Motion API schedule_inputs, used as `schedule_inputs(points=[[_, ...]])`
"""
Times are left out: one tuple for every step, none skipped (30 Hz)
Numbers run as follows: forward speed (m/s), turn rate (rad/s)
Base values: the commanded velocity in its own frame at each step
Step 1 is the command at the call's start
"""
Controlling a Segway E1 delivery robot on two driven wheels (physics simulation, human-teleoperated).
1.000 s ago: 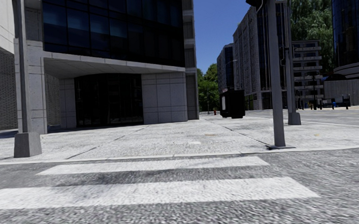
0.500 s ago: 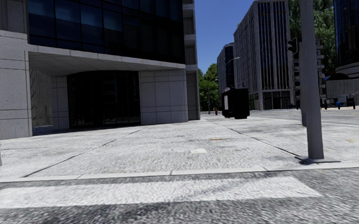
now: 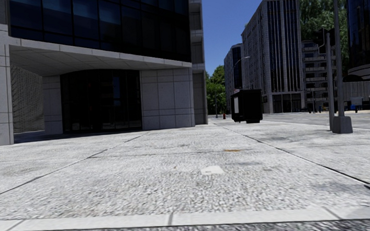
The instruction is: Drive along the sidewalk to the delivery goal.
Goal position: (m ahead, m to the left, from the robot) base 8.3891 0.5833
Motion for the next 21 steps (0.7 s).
schedule_inputs(points=[[2.0, 0.0], [2.0, 0.0], [2.0, 0.0], [2.0, 0.0], [2.0, 0.0], [2.0, 0.0], [2.0, 0.0], [2.0, 0.0], [2.0, 0.0], [2.0, 0.0], [2.0, 0.0], [2.0, 0.0], [2.0, 0.0], [2.0, 0.0], [2.0, 0.0], [2.0, 0.0], [1.88, 0.0], [1.79, 0.0], [1.79, 0.0], [1.71, 0.0], [1.67, 0.0]])
